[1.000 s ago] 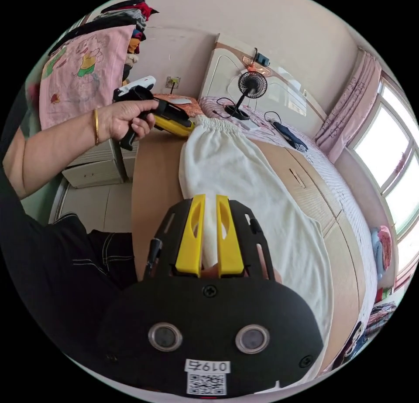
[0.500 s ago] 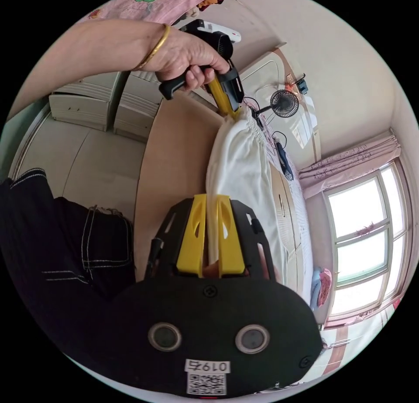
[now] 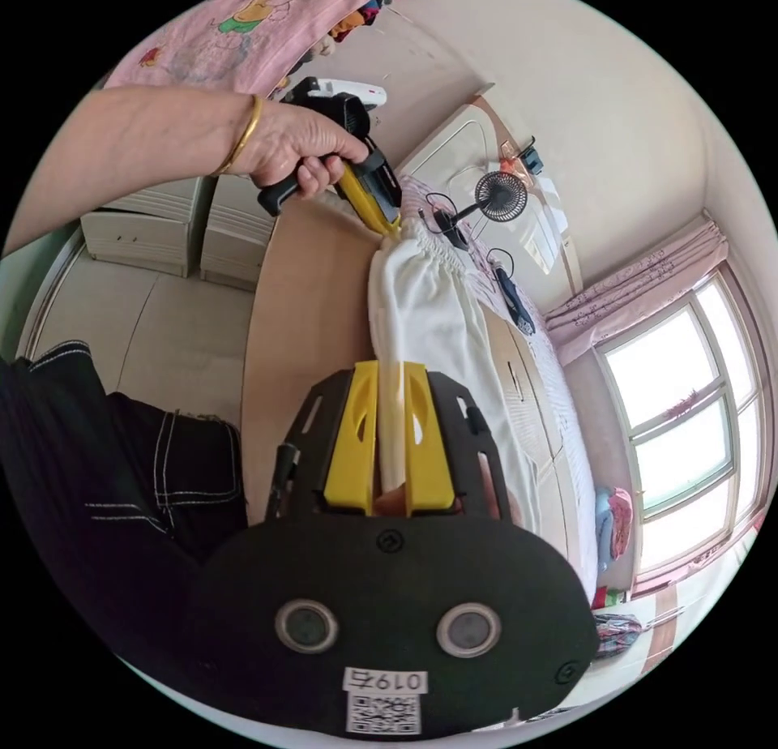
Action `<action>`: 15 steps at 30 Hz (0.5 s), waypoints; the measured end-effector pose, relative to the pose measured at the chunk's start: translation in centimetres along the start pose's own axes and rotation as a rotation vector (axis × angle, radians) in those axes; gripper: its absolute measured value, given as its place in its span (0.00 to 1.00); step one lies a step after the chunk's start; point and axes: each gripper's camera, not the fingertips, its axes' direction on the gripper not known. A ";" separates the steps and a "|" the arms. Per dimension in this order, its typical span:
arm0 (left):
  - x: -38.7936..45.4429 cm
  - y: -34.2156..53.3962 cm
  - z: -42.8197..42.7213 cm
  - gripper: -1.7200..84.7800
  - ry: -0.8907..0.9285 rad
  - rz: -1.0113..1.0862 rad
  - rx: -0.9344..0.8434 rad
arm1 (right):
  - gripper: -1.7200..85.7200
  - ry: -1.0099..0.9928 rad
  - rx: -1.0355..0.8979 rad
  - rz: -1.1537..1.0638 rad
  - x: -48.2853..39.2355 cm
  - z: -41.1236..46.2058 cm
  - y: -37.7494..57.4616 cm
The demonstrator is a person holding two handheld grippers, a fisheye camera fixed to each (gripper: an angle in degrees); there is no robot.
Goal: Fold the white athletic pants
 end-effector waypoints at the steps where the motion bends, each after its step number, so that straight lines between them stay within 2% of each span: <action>1: 0.4 0.8 -0.4 0.03 -0.015 -0.034 0.045 | 0.08 -0.018 0.016 0.025 0.1 -0.6 1.2; 4: 2.9 3.1 -1.2 0.03 -0.052 -0.043 0.160 | 0.07 -0.065 0.050 0.087 0.2 -1.8 4.6; 6: 6.3 4.4 -0.9 0.03 -0.022 0.061 0.184 | 0.07 -0.113 0.058 0.100 0.0 -2.4 6.7; 10: 17.4 7.4 3.9 0.03 0.078 0.420 0.034 | 0.03 -0.197 0.098 0.217 0.4 -3.7 12.3; 15: 29.0 12.8 10.9 0.03 0.149 0.729 -0.073 | 0.01 -0.104 0.101 0.387 2.6 -6.0 21.6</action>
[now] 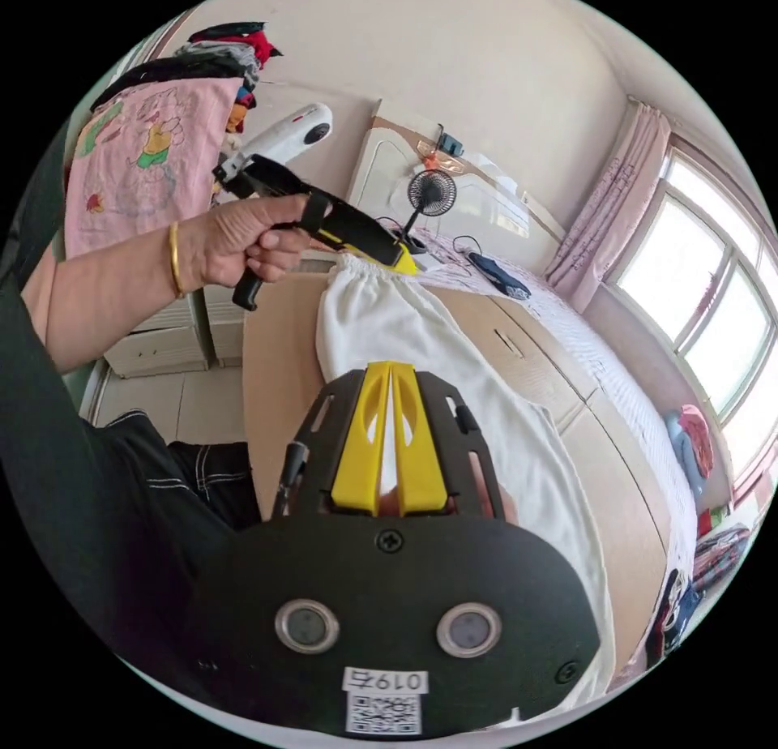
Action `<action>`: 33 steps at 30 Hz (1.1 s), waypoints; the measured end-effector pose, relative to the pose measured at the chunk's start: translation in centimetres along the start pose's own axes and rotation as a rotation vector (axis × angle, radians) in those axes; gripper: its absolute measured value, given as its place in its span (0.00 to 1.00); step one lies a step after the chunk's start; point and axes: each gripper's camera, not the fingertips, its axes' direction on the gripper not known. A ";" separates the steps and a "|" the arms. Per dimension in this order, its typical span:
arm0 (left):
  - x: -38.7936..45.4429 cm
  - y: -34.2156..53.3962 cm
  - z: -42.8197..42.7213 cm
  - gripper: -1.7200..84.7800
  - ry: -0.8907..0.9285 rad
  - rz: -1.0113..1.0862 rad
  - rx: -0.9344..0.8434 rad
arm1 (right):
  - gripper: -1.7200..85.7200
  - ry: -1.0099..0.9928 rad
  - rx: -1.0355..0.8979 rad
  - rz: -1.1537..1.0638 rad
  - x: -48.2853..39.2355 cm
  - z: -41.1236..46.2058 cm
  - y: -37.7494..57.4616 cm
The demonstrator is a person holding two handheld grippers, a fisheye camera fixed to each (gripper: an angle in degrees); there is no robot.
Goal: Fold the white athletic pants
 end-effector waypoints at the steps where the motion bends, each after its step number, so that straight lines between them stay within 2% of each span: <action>1: 3.0 -0.7 2.2 0.03 0.025 0.081 -0.007 | 0.01 0.020 0.006 0.051 1.6 -1.3 2.6; 6: 16.0 -2.5 12.2 0.03 0.170 0.398 -0.095 | 0.01 0.088 -0.044 0.312 8.1 -7.3 15.8; 12: 32.3 -1.2 24.7 0.03 0.267 0.785 -0.254 | 0.01 0.513 -0.195 0.713 13.6 -19.1 35.5; 14: 37.8 -0.7 28.5 0.03 0.321 0.877 -0.252 | 0.02 0.615 -0.164 0.975 14.8 -25.0 44.2; 17: 43.8 -0.8 32.5 0.03 0.378 0.962 -0.224 | 0.08 0.573 0.025 1.288 14.4 -31.2 55.4; 23: 52.7 -1.7 40.4 0.03 0.369 1.025 -0.191 | 0.13 0.456 0.225 1.600 10.9 -32.1 71.9; 28: 57.1 -2.4 46.7 0.03 0.382 1.026 -0.232 | 0.17 0.381 0.314 1.657 9.3 -30.0 78.5; 33: 60.1 -3.3 53.9 0.04 0.358 0.976 -0.298 | 0.17 0.380 0.310 1.674 8.1 -29.3 82.6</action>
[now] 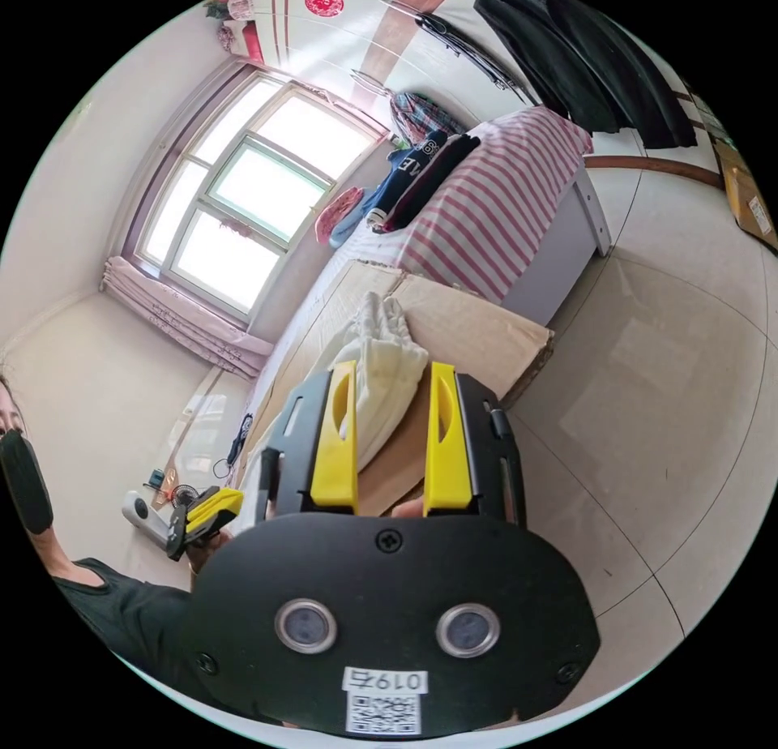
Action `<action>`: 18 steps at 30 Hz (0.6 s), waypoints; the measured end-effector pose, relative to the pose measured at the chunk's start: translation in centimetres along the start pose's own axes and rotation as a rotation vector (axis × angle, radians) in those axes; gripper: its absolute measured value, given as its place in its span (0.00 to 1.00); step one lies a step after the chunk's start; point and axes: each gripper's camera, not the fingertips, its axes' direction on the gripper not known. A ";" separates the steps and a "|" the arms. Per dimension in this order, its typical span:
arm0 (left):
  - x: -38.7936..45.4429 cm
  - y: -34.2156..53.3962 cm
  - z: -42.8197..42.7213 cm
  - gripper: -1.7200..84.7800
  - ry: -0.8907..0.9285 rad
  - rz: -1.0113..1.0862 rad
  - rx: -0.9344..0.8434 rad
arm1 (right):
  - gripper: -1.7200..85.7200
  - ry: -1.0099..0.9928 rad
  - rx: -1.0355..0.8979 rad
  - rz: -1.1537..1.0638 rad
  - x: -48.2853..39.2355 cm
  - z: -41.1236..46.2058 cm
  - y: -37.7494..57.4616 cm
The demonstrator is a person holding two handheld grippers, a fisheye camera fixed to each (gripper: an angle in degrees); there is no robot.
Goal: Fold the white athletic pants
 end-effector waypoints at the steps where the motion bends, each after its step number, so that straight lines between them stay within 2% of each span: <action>1: -0.7 -0.8 1.9 0.04 0.018 -0.028 -0.033 | 0.16 -0.016 -0.004 0.007 1.0 0.0 0.2; 3: -1.6 -2.1 4.6 0.04 0.048 -0.050 -0.076 | 0.15 -0.017 -0.017 0.029 2.5 0.1 0.6; 6: -3.8 -5.2 7.0 0.06 0.099 -0.055 -0.036 | 0.14 -0.031 -0.035 0.024 4.5 0.4 1.3; 9: -8.7 -10.3 9.8 0.11 0.142 -0.095 0.019 | 0.13 0.002 -0.037 -0.026 5.3 0.7 2.5; 12: -14.4 -16.2 15.3 0.13 0.267 -0.141 0.033 | 0.12 0.073 -0.023 -0.112 4.9 0.9 4.1; 15: -17.6 -22.7 22.1 0.13 0.379 -0.068 0.026 | 0.12 0.161 -0.006 -0.208 4.0 1.4 5.9; 18: -18.6 -29.0 29.6 0.14 0.446 0.095 -0.048 | 0.12 0.254 0.010 -0.313 2.7 1.9 7.9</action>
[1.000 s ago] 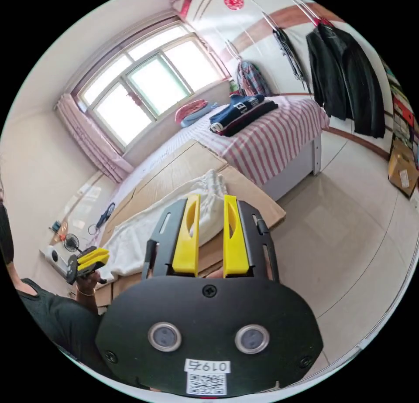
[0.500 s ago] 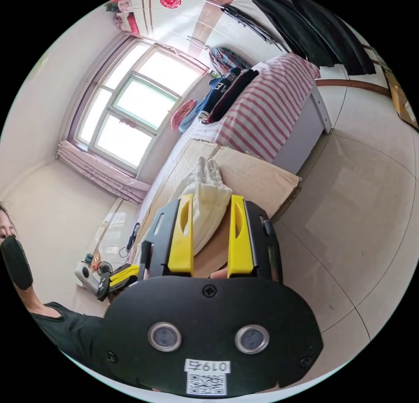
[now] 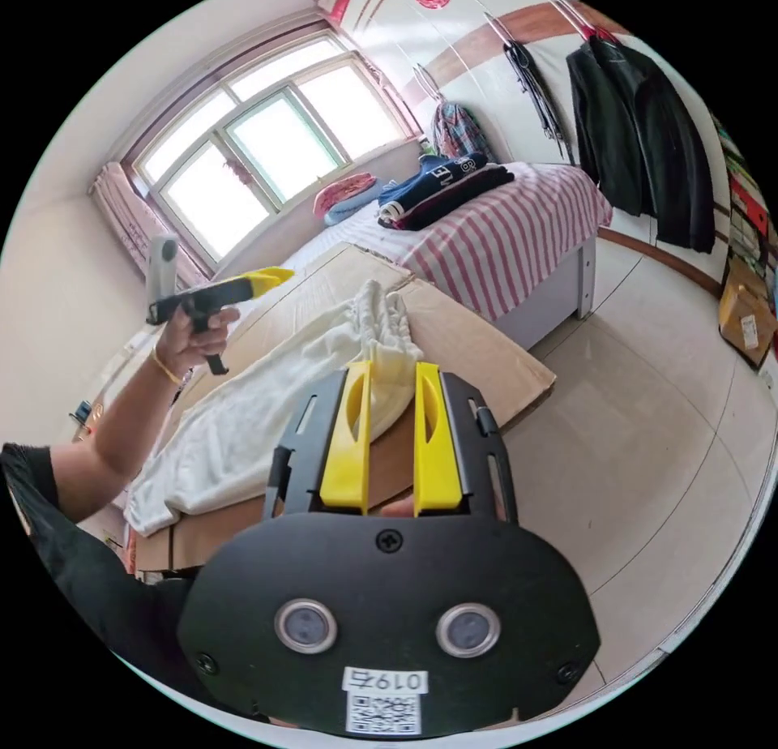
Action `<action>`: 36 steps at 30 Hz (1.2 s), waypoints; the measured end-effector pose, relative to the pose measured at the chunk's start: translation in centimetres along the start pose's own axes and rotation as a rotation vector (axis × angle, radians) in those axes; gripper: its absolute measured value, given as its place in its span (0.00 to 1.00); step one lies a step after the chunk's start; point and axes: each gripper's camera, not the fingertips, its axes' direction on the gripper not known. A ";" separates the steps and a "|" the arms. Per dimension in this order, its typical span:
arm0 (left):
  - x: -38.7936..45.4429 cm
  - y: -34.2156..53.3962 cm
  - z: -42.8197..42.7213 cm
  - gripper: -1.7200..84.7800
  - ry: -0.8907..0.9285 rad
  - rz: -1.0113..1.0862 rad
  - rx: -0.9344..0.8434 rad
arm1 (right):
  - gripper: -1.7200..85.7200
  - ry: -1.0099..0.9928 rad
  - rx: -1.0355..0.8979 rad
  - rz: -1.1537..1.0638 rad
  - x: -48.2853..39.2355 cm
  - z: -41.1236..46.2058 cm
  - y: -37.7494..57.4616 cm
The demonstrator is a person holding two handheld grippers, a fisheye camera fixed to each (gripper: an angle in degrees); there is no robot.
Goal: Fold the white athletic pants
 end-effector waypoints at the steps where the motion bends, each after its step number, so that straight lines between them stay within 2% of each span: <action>1: -1.4 -2.1 2.4 0.14 0.051 0.064 -0.058 | 0.11 0.035 0.010 -0.047 -0.8 0.0 0.7; 5: -4.0 -6.9 8.8 0.15 0.162 0.293 -0.231 | 0.10 0.093 0.103 -0.213 -3.1 -0.6 3.7; 7: -5.1 -8.0 10.5 0.16 0.226 0.339 -0.272 | 0.09 0.075 0.168 -0.274 -3.7 -1.1 5.2; 15: -9.5 -10.8 15.6 0.17 0.265 0.388 -0.325 | 0.08 0.007 0.200 -0.390 -4.3 -1.2 8.6; 22: -10.8 -12.9 19.4 0.12 0.329 0.442 -0.399 | 0.08 -0.036 0.217 -0.418 -5.0 -0.9 11.1; 27: -12.3 -12.9 20.0 0.07 0.354 0.398 -0.373 | 0.08 -0.062 0.221 -0.401 -4.8 -0.4 11.7; 32: -14.8 -13.2 17.3 0.03 0.475 0.336 -0.308 | 0.08 -0.098 0.256 -0.368 -4.4 0.0 11.9; 36: -15.0 -13.9 14.9 0.03 0.412 0.351 -0.287 | 0.08 -0.089 0.258 -0.351 -4.6 1.1 10.8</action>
